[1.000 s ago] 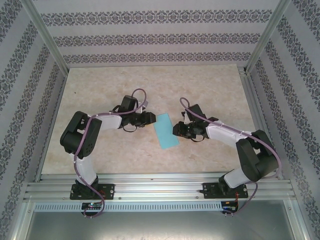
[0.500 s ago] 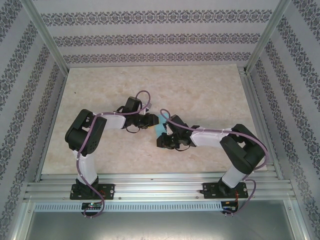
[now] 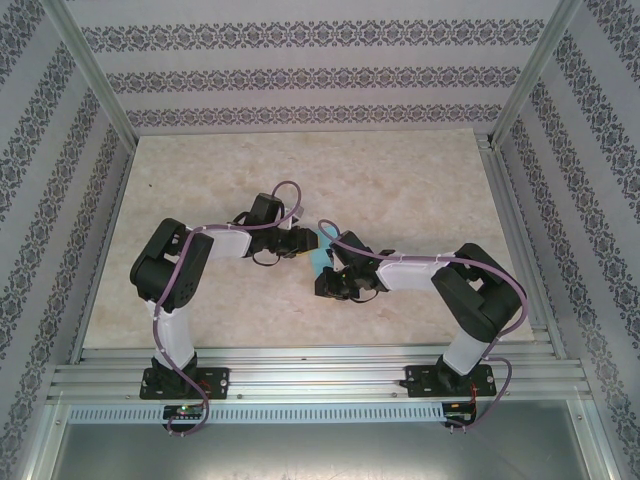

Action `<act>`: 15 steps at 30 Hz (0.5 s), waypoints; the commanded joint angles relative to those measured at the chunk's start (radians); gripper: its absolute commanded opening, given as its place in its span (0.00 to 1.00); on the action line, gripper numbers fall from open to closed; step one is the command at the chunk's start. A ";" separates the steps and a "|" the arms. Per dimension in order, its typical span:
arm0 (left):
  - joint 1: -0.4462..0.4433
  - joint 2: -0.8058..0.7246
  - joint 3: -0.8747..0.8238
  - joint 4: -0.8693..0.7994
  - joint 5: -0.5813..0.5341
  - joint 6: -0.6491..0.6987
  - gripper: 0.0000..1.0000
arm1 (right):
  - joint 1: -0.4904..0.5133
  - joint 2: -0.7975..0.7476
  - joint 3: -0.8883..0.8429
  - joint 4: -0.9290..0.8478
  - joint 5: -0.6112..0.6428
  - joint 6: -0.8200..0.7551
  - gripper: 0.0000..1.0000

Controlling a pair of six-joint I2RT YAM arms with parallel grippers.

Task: Fold a paper plane with a square sheet of paper (fold left side to right side)
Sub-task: Hold the square sheet of paper at the center of the table.

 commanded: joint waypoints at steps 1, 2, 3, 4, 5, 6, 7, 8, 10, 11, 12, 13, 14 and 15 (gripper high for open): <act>-0.017 -0.026 -0.012 0.033 0.033 0.024 0.36 | 0.009 0.061 -0.031 -0.048 0.074 0.006 0.20; -0.023 -0.022 -0.011 0.035 0.036 0.024 0.34 | 0.009 0.063 -0.031 -0.048 0.075 0.008 0.20; -0.030 -0.016 -0.012 0.039 0.042 0.023 0.34 | 0.009 0.064 -0.032 -0.051 0.076 0.008 0.20; -0.036 -0.012 -0.012 0.043 0.044 0.024 0.34 | 0.008 0.066 -0.032 -0.050 0.077 0.008 0.20; -0.045 -0.006 -0.013 0.046 0.046 0.023 0.33 | 0.008 0.069 -0.032 -0.052 0.078 0.008 0.20; -0.050 -0.004 -0.014 0.049 0.044 0.022 0.33 | 0.009 0.070 -0.031 -0.055 0.079 0.008 0.20; -0.054 -0.002 -0.019 0.054 0.042 0.021 0.33 | 0.009 0.070 -0.031 -0.059 0.083 0.008 0.20; -0.058 -0.001 -0.023 0.057 0.038 0.018 0.33 | 0.009 0.070 -0.032 -0.063 0.087 0.008 0.19; -0.059 0.003 -0.031 0.057 0.025 0.019 0.33 | 0.008 0.067 -0.032 -0.072 0.096 0.008 0.20; -0.060 0.005 -0.036 0.057 0.015 0.021 0.33 | 0.009 0.067 -0.033 -0.075 0.099 0.008 0.19; -0.059 0.007 -0.041 0.056 0.002 0.024 0.33 | 0.009 0.067 -0.032 -0.081 0.102 0.008 0.19; -0.059 0.008 -0.043 0.053 -0.008 0.032 0.34 | 0.008 0.067 -0.034 -0.082 0.105 0.008 0.19; -0.060 0.013 -0.041 0.044 -0.024 0.041 0.34 | 0.009 0.069 -0.034 -0.083 0.105 0.008 0.19; -0.060 0.016 -0.039 0.040 -0.038 0.050 0.34 | 0.009 0.070 -0.034 -0.087 0.107 0.008 0.19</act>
